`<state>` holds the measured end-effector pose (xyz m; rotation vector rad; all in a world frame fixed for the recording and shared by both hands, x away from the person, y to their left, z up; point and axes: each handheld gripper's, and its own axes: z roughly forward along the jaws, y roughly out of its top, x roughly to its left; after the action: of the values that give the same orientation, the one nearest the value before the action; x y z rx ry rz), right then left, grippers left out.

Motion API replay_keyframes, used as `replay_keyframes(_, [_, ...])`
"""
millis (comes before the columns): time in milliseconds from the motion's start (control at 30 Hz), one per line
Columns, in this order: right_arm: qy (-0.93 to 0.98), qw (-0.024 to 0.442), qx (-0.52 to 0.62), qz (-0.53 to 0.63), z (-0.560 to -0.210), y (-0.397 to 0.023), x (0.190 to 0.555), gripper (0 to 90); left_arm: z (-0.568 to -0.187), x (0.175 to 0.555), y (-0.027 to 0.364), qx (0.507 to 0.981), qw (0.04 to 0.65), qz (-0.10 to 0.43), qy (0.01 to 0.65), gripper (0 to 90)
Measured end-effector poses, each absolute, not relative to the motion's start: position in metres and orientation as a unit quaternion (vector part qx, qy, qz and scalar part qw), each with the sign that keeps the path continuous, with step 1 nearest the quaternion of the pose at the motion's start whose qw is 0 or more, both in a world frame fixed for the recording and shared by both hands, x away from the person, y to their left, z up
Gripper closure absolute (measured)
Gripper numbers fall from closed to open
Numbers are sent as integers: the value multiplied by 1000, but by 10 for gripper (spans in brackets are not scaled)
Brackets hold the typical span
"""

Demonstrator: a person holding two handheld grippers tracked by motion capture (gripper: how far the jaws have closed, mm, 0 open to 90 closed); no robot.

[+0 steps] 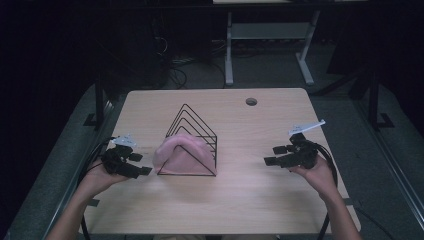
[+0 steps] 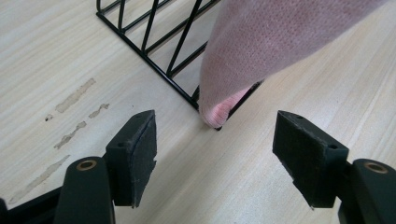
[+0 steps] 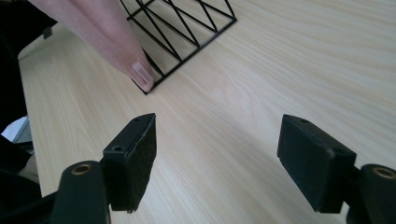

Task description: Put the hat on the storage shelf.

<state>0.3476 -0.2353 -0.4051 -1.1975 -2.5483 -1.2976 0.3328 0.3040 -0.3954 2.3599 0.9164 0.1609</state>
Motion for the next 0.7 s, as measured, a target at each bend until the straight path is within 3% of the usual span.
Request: replay_keyframes(700, [-815,9,-428,-391,-427,-276,316,267,-401,328,298,886,302,62,346,287])
